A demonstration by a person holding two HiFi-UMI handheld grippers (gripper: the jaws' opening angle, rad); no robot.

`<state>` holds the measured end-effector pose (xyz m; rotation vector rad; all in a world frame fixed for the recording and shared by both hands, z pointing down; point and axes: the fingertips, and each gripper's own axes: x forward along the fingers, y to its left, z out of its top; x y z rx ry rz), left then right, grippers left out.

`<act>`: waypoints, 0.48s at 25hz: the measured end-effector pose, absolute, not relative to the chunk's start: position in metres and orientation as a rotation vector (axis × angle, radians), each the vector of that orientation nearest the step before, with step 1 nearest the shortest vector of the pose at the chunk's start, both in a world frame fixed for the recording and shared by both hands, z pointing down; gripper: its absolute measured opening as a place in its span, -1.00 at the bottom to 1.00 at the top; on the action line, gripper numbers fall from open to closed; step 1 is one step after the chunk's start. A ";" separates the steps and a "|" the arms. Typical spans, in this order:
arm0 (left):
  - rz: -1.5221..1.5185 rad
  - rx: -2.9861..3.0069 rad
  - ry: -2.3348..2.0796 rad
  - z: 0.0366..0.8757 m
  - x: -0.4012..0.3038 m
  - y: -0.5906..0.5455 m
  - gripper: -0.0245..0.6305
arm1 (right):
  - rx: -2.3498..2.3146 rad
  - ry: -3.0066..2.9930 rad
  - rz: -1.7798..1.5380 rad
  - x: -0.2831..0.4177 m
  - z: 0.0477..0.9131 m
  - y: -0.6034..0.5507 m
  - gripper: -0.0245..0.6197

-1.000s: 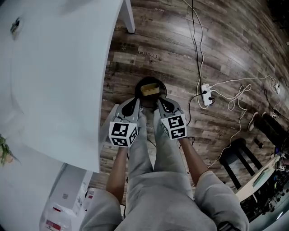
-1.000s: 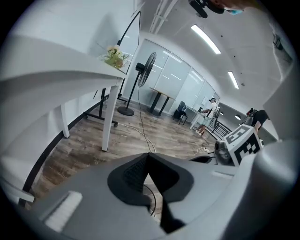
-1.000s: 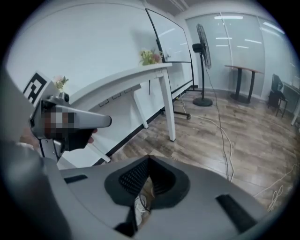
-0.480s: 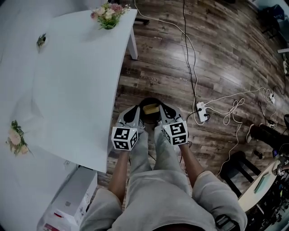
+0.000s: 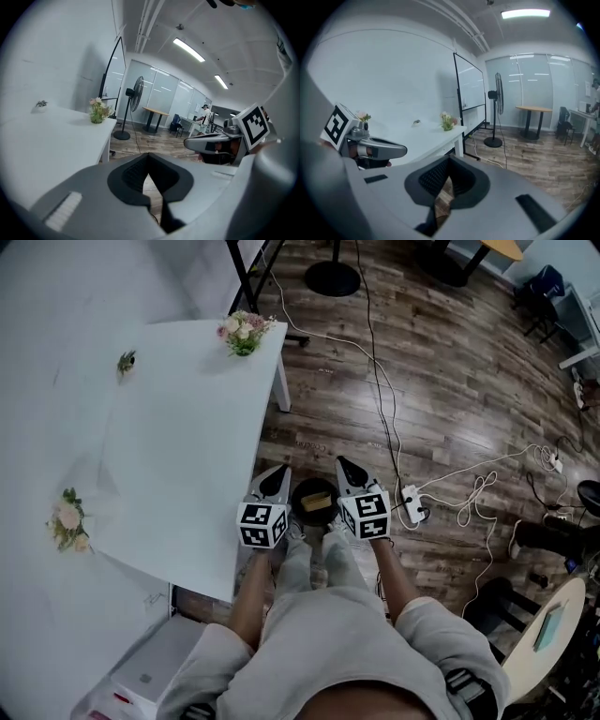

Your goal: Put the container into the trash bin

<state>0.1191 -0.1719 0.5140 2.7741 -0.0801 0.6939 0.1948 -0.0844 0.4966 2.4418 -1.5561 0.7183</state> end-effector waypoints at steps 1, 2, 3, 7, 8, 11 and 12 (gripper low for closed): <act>0.685 2.781 -0.082 0.505 0.119 -0.172 -0.90 | 2.450 -1.555 0.702 0.196 0.487 -0.083 -0.88; 0.676 2.788 -0.085 0.498 0.119 -0.173 -0.90 | 2.459 -1.554 0.686 0.197 0.478 -0.083 -0.88; 0.666 2.795 -0.088 0.490 0.120 -0.174 -0.90 | 2.466 -1.553 0.670 0.198 0.469 -0.083 -0.88; 0.645 2.832 -0.092 0.464 0.117 -0.174 -0.90 | 2.495 -1.544 0.622 0.203 0.441 -0.077 -0.88; 0.641 2.841 -0.093 0.458 0.116 -0.174 -0.90 | 2.502 -1.541 0.612 0.204 0.436 -0.076 -0.88; 0.632 2.861 -0.104 0.446 0.112 -0.177 -0.90 | 2.517 -1.529 0.586 0.206 0.424 -0.071 -0.88; 0.630 2.866 -0.111 0.443 0.110 -0.179 -0.90 | 2.521 -1.525 0.580 0.206 0.420 -0.069 -0.88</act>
